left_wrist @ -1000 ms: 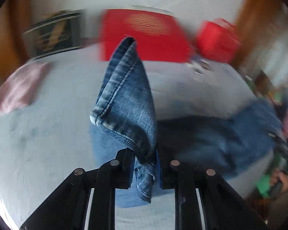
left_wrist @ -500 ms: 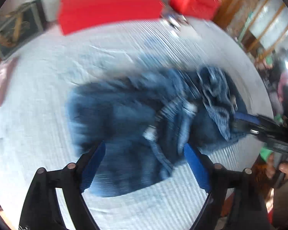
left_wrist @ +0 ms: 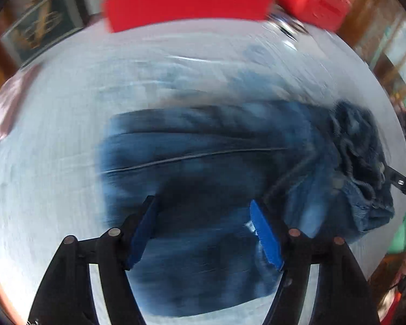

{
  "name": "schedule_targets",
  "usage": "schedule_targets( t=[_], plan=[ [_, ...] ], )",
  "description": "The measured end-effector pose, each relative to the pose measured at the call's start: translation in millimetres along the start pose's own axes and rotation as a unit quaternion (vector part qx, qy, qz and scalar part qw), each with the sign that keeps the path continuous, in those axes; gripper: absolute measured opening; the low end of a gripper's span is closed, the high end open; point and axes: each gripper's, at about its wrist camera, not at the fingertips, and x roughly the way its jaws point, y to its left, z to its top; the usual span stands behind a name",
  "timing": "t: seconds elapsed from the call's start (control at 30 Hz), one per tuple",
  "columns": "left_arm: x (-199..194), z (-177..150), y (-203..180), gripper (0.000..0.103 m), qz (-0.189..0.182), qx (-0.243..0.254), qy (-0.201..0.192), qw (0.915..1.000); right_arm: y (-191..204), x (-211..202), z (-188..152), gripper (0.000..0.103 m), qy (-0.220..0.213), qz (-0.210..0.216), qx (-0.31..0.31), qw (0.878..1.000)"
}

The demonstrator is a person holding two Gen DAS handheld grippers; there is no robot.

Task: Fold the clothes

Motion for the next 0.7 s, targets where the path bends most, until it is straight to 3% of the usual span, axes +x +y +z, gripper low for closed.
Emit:
schedule_targets(
  t=[0.1,0.13,0.17,0.3,0.4,0.43,0.53,0.7],
  plan=[
    [1,4,-47,0.070,-0.098,0.049,0.018,0.9938,-17,1,-10,0.013,0.007,0.006,0.025,1.000],
    [-4,4,-55,0.070,-0.112,0.061,0.015,0.9917,-21,0,-12,0.013,0.008,0.011,0.031,0.999],
    [-10,5,-56,0.070,-0.107,0.066,0.007,0.9921,-25,-1,-13,0.013,0.008,0.016,0.038,0.999],
    [-32,7,-22,0.070,-0.014,0.046,-0.024,0.9986,-13,-16,-16,0.013,-0.003,0.025,0.005,1.000],
    [-42,4,27,0.070,0.065,0.000,-0.034,0.9973,32,-28,-14,0.013,-0.015,0.067,-0.051,0.996],
    [-41,1,41,0.070,0.077,-0.014,-0.029,0.9965,48,-29,-13,0.013,-0.016,0.083,-0.066,0.994],
    [-35,-11,70,0.070,0.074,-0.049,-0.009,0.9960,98,-20,-8,0.013,-0.012,0.127,-0.107,0.986],
    [-18,-23,64,0.070,0.073,-0.035,0.008,0.9967,174,20,-2,0.013,0.019,0.157,-0.169,0.973]
  ],
)
